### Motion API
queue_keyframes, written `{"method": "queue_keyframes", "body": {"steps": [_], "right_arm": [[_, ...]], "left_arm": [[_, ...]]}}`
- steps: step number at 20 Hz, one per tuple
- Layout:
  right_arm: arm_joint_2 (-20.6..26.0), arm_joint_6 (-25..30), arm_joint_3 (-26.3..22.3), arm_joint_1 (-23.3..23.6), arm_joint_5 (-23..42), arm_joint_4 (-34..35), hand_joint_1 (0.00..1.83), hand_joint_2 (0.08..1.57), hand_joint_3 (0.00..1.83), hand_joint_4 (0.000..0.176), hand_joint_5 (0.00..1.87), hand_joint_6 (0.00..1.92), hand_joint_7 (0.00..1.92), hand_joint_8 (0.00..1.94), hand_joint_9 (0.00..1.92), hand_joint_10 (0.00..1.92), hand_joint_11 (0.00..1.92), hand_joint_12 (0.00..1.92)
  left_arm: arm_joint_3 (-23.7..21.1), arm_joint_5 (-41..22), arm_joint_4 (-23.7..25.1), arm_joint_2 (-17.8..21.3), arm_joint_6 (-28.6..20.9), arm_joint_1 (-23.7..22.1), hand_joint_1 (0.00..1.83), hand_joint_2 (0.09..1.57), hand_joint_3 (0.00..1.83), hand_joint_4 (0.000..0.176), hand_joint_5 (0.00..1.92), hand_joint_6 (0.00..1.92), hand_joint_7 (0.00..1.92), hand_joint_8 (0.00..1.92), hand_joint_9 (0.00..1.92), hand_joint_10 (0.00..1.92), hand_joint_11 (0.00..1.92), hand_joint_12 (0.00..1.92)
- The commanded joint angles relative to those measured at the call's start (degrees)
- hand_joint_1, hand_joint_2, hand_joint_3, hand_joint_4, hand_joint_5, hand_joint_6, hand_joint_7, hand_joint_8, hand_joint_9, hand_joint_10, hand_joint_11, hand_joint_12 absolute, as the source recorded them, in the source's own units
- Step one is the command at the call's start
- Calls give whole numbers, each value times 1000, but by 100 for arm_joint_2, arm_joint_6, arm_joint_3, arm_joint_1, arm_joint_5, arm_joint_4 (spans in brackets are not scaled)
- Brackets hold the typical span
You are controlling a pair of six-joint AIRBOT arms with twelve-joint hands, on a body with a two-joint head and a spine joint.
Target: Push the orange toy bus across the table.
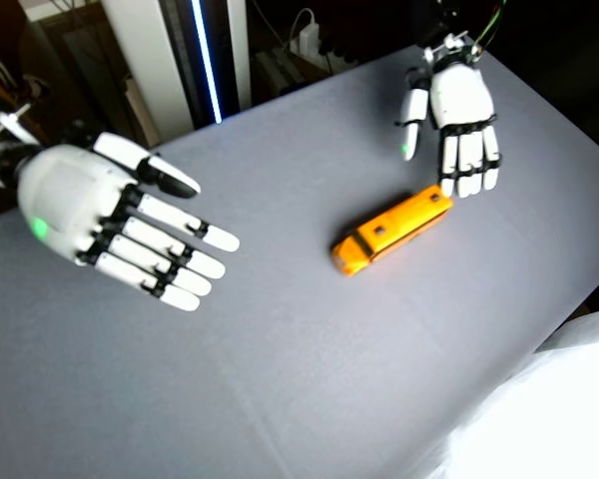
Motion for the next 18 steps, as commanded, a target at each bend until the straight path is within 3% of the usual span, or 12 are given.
{"method": "queue_keyframes", "body": {"steps": [1, 2, 3, 4, 7, 8, 9, 10, 12, 15, 16, 18], "right_arm": [[-4, 47, 26, 14, 721, 73, 283, 1386, 0, 56, 333, 3, 190, 5, 170, 7, 170, 72], [-4, 51, 22, 12, 723, 79, 263, 1382, 0, 54, 331, 2, 186, 2, 173, 5, 175, 75], [-4, 53, 21, 11, 739, 101, 257, 1383, 0, 39, 334, 2, 192, 4, 182, 8, 184, 80], [-4, 54, 19, 11, 766, 112, 256, 1385, 0, 27, 337, 4, 198, 6, 190, 11, 187, 81], [-3, 74, 13, 11, 943, 134, 243, 1392, 2, 44, 329, 0, 193, 1, 179, 2, 168, 74], [-3, 94, 13, 11, 1038, 152, 239, 1391, 2, 26, 340, 4, 205, 5, 196, 9, 185, 83], [-1, 117, 13, 11, 1155, 168, 237, 1386, 0, 48, 333, 1, 208, 6, 201, 10, 179, 80], [-1, 136, 6, 11, 1308, 191, 242, 1394, 2, 43, 332, 1, 212, 6, 218, 14, 205, 91], [0, 138, -21, 11, 1560, 229, 403, 1376, 0, 53, 375, 10, 237, 8, 221, 7, 205, 84], [9, 138, -69, 11, 2011, 275, 448, 1387, 0, 41, 383, 6, 247, 5, 213, 1, 191, 73], [20, 138, -81, 11, 2158, 275, 439, 1402, 2, 18, 405, 5, 295, 8, 237, 4, 193, 81], [44, 137, -101, 55, 2202, 221, 439, 1405, 2, 12, 411, 4, 308, 7, 244, 5, 193, 86]], "left_arm": [[-62, -797, 135, 100, 25, -80, 0, 1405, 3, 0, 376, 0, 259, 3, 236, 0, 5, 410], [-139, -933, 129, 186, 24, -79, 0, 1393, 0, 22, 375, 0, 246, 0, 223, 0, 0, 298], [-277, -1181, 179, 297, 23, -53, 0, 1387, 0, 0, 390, 6, 252, 3, 189, 0, 0, 288], [-363, -1369, 242, 355, -3, -32, 0, 1404, 3, 0, 412, 9, 266, 5, 174, 0, 0, 261], [-439, -2000, 642, 423, -803, 90, 0, 1427, 0, 0, 388, 0, 297, 1, 251, 1, 22, 496], [-467, -2271, 748, 453, -1069, 160, 0, 1434, 0, 0, 408, 0, 341, 1, 282, 2, 4, 607], [-546, -2555, 817, 506, -1200, 232, 0, 1415, 0, 0, 409, 0, 373, 6, 295, 4, 0, 609], [-666, -2820, 879, 585, -1202, 299, 0, 1392, 0, 0, 361, 7, 347, 7, 243, 10, 0, 433], [-819, -3214, 1016, 688, -1228, 385, 0, 1384, 0, 0, 368, 4, 350, 2, 253, 9, 20, 426], [-977, -3777, 1292, 753, -1397, 505, 0, 1377, 0, 0, 365, 2, 349, 1, 249, 6, 16, 426], [-1026, -3970, 1368, 766, -1411, 536, 0, 1327, 0, 0, 363, 1, 377, 7, 264, 7, 2, 400], [-1086, -4220, 1471, 772, -1442, 581, 0, 1314, 0, 0, 363, 0, 385, 8, 268, 7, 0, 394]]}}
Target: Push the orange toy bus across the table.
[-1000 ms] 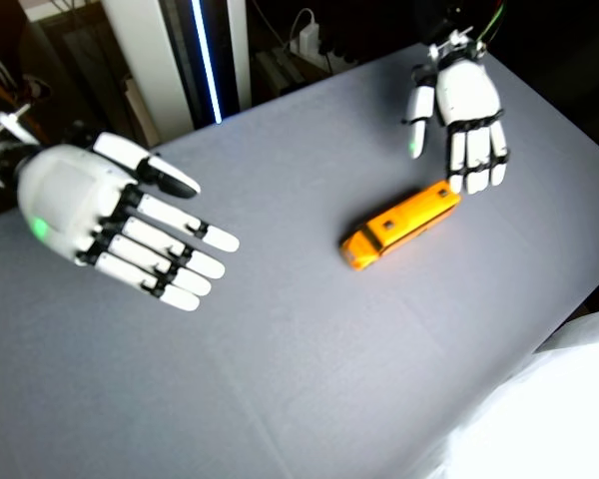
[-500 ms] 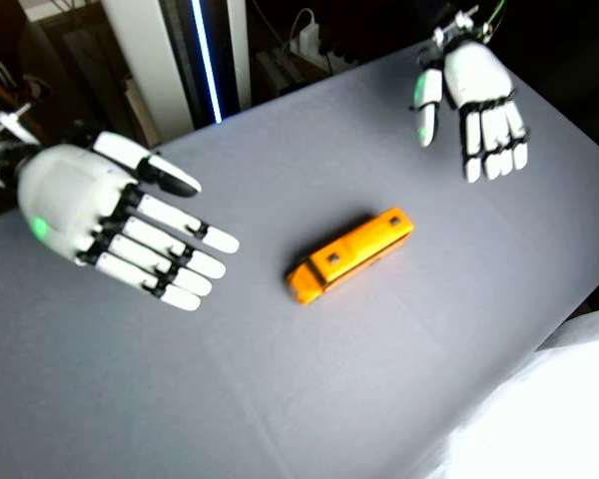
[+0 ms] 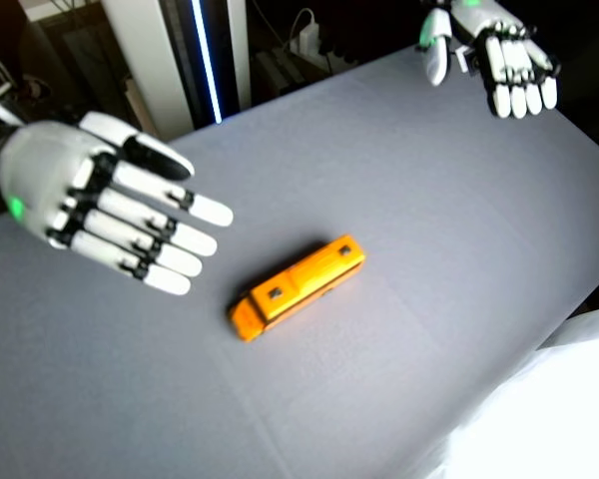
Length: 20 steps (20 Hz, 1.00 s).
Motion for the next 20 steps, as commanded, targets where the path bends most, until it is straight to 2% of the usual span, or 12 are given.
{"method": "queue_keyframes", "body": {"steps": [1, 2, 3, 4, 5, 10, 11, 13, 18, 19, 20], "right_arm": [[18, 47, 3, 80, 733, -12, 478, 1430, 7, 0, 413, 3, 328, 9, 261, 8, 209, 97], [18, 47, 1, 95, 733, -43, 481, 1452, 4, 0, 432, 3, 352, 4, 260, 3, 196, 106], [18, 47, 1, 117, 733, -74, 572, 1466, 2, 0, 461, 8, 365, 4, 274, 5, 213, 127], [18, 46, 1, 140, 733, -92, 598, 1467, 1, 0, 471, 2, 370, 1, 280, 1, 177, 226], [18, 45, 1, 164, 733, -117, 657, 1463, 0, 0, 508, 9, 463, 21, 384, 26, 281, 295], [87, 29, -67, 250, 736, -291, 675, 1459, 0, 0, 523, 2, 499, 4, 424, 7, 310, 313], [94, 17, -74, 280, 736, -331, 767, 1459, 2, 0, 533, 0, 538, 1, 506, 3, 425, 264], [108, -33, -80, 325, 737, -339, 771, 1444, 0, 0, 545, 0, 551, 0, 539, 0, 505, 139], [157, -76, -77, 435, 737, -372, 814, 1442, 0, 0, 517, 0, 528, 0, 541, 0, 515, 106], [158, -98, -68, 503, 737, -414, 839, 1454, 2, 0, 421, 0, 500, 0, 531, 0, 494, 100], [160, -105, -52, 589, 737, -500, 842, 1457, 3, 0, 332, 0, 467, 0, 500, 0, 465, 89]], "left_arm": [[-29, -883, 133, 31, -42, -21, 0, 1370, 10, 0, 364, 1, 381, 5, 270, 7, 4, 397], [-30, -883, 142, 31, -71, -1, 0, 1430, 7, 0, 321, 0, 333, 0, 269, 2, 29, 424], [-28, -870, 142, 31, -109, 33, 0, 1427, 0, 0, 295, 0, 324, 0, 293, 11, 53, 438], [-27, -869, 142, 31, -154, 65, 0, 1426, 0, 0, 290, 0, 322, 0, 299, 13, 57, 441], [-32, -895, 156, 31, -178, 88, 0, 1438, 3, 0, 286, 0, 334, 5, 319, 19, 70, 444], [-94, -1161, 251, 45, -247, 174, 0, 1442, 4, 0, 285, 0, 337, 5, 326, 16, 75, 442], [-123, -1256, 257, 61, -248, 212, 24, 1452, 3, 0, 269, 0, 321, 1, 304, 5, 46, 418], [-161, -1381, 257, 98, -248, 266, 69, 1477, 9, 0, 256, 0, 331, 4, 330, 11, 88, 424], [-179, -1425, 325, 137, -245, 269, 91, 1487, 5, 0, 260, 4, 319, 0, 328, 4, 98, 423], [-178, -1418, 328, 122, -245, 268, 173, 1483, 0, 0, 132, 0, 288, 2, 324, 2, 80, 401], [-181, -1452, 350, 116, -246, 263, 141, 1485, 1, 0, 76, 0, 194, 0, 272, 0, 47, 370]]}}
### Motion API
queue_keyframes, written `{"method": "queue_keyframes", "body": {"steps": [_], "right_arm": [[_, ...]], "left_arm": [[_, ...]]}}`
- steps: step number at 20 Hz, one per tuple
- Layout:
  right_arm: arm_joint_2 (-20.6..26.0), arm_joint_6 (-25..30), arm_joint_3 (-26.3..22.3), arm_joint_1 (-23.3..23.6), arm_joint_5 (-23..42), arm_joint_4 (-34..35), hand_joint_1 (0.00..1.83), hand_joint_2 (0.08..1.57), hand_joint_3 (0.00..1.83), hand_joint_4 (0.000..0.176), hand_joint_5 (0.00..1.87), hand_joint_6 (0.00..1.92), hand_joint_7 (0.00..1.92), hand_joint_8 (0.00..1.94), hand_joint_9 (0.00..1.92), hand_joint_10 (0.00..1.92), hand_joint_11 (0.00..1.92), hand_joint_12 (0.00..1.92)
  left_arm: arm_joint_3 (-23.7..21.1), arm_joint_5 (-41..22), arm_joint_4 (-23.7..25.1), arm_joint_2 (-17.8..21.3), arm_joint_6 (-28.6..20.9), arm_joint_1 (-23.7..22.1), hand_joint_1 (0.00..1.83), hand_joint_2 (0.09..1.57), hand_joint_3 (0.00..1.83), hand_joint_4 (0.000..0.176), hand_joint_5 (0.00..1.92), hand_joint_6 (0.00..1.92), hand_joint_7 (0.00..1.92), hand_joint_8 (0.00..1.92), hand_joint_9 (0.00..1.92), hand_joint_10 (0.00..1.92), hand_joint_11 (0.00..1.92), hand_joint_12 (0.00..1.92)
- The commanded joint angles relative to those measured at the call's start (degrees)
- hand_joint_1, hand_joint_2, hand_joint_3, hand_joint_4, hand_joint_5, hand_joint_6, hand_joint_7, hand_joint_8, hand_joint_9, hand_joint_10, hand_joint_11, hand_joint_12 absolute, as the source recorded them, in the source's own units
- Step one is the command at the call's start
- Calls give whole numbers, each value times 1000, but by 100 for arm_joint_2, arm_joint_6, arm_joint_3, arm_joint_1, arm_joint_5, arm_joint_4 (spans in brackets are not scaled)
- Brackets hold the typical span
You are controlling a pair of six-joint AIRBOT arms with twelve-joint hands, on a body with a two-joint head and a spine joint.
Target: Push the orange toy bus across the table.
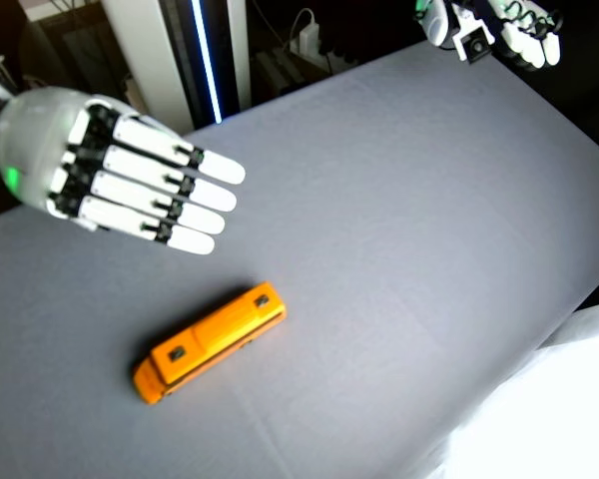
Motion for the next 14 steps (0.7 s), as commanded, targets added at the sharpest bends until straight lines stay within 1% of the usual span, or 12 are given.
{"method": "queue_keyframes", "body": {"steps": [1, 2, 3, 5, 6, 7, 8, 9, 11, 12, 13, 14], "right_arm": [[38, -13, 27, 117, 726, -16, 840, 1459, 3, 0, 312, 0, 459, 0, 493, 0, 458, 88], [57, -109, 26, 193, 727, -72, 837, 1460, 3, 0, 309, 0, 457, 0, 491, 0, 456, 89], [82, -220, 27, 304, 727, -100, 884, 1382, 0, 0, 271, 0, 345, 0, 410, 0, 462, 88], [133, -324, 26, 607, 728, -290, 902, 1353, 0, 0, 260, 0, 315, 0, 388, 0, 467, 81], [133, -347, 21, 780, 729, -477, 1193, 1163, 0, 12, 218, 0, 263, 0, 376, 0, 376, 35], [129, -405, 20, 945, 730, -660, 1196, 1167, 0, 0, 208, 0, 239, 0, 335, 0, 332, 15], [82, -460, 38, 1121, 729, -762, 1194, 1168, 0, 0, 205, 0, 234, 0, 326, 0, 323, 10], [65, -471, 53, 1179, 730, -860, 1193, 1168, 0, 0, 205, 0, 233, 0, 324, 0, 321, 9], [193, -564, -86, 1471, 734, -1131, 1193, 1169, 0, 0, 204, 0, 233, 0, 323, 0, 321, 9], [210, -687, -114, 1554, 734, -1179, 834, 1203, 16, 91, 40, 0, 46, 0, 180, 4, 334, 17], [266, -608, -137, 1658, 737, -1203, 798, 1230, 22, 149, 7, 0, 8, 0, 152, 4, 367, 36], [380, -480, -197, 1796, 738, -1218, 698, 1222, 15, 62, 1, 0, 3, 0, 150, 5, 328, 23]], "left_arm": [[-27, -714, 216, -7, -9, -68, 133, 1486, 2, 0, 64, 0, 172, 0, 261, 0, 41, 361], [3, -713, 251, -6, -9, -122, 121, 1490, 1, 0, 61, 0, 167, 0, 258, 0, 50, 335], [33, -713, 271, -3, -12, -169, 125, 1452, 0, 0, 95, 3, 136, 0, 167, 0, 9, 334], [77, -722, 338, 30, -164, -278, 125, 1442, 0, 0, 104, 4, 128, 0, 142, 0, 0, 334], [68, -722, 389, 58, -31, -359, 175, 1452, 0, 0, 156, 15, 178, 13, 135, 0, 0, 329], [61, -723, 420, 88, 90, -500, 299, 1443, 0, 0, 142, 5, 117, 9, 85, 3, 0, 309], [91, -725, 484, 120, 70, -674, 337, 1437, 0, 0, 139, 2, 104, 6, 75, 3, 0, 303], [90, -726, 603, 180, 90, -841, 344, 1436, 0, 0, 138, 2, 101, 5, 73, 2, 0, 302], [46, -727, 839, 309, 191, -1158, 346, 1436, 0, 0, 138, 1, 101, 4, 73, 2, 0, 302], [-2, -727, 890, 411, 193, -1108, 483, 1430, 0, 0, 436, 43, 446, 48, 401, 44, 51, 656], [-62, -728, 883, 471, 194, -1131, 489, 1388, 0, 66, 469, 18, 526, 16, 540, 29, 110, 841], [-95, -728, 887, 494, 190, -1224, 456, 1394, 0, 24, 346, 3, 557, 6, 629, 29, 148, 1068]]}}
